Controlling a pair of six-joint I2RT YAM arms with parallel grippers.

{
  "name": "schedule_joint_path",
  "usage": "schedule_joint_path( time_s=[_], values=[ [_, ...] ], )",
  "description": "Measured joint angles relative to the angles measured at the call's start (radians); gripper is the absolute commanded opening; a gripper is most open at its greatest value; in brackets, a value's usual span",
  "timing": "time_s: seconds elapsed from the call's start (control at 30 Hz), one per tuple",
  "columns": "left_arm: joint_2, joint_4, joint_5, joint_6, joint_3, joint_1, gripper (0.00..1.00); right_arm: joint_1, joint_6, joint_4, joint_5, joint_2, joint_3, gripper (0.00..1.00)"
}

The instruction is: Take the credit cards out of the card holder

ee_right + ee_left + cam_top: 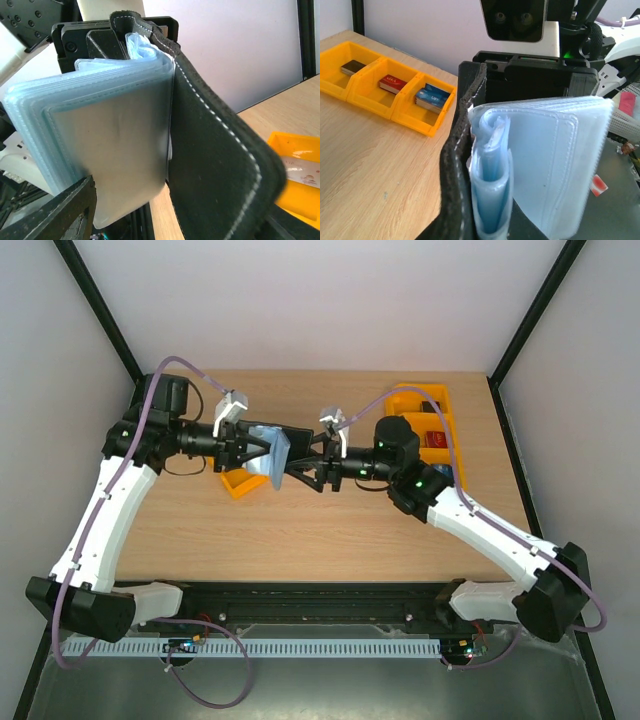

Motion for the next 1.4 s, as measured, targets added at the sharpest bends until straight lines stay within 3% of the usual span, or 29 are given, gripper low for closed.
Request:
schedule_joint_path(
  time_s=[0.17,0.33,0.83,0.93,1.23,1.4],
  values=[
    [0.000,0.016,-0.006,-0.019,-0.008,0.003,0.02,0.026,0.045,0.068,0.045,0.043,0.001,0.69],
    [0.000,0.030,-0.021,-0.026,-0.008,0.006,0.02,0.035,0.094,0.117,0.084,0.076,0.002,0.77],
    [0.000,0.052,-0.043,-0.041,-0.016,0.007,0.02,0.052,0.123,0.138,0.095,0.119,0.030,0.86],
    [0.000,0.063,-0.038,-0.048,-0.020,0.005,0.02,0.055,0.122,0.137,0.097,0.119,0.035,0.79],
    [0.001,0.087,-0.039,-0.059,-0.028,0.003,0.02,0.070,0.113,0.137,0.105,0.119,0.061,0.35],
    [0.000,0.090,-0.039,-0.060,-0.028,0.004,0.02,0.068,0.108,0.125,0.124,0.116,0.061,0.28]
  ],
)
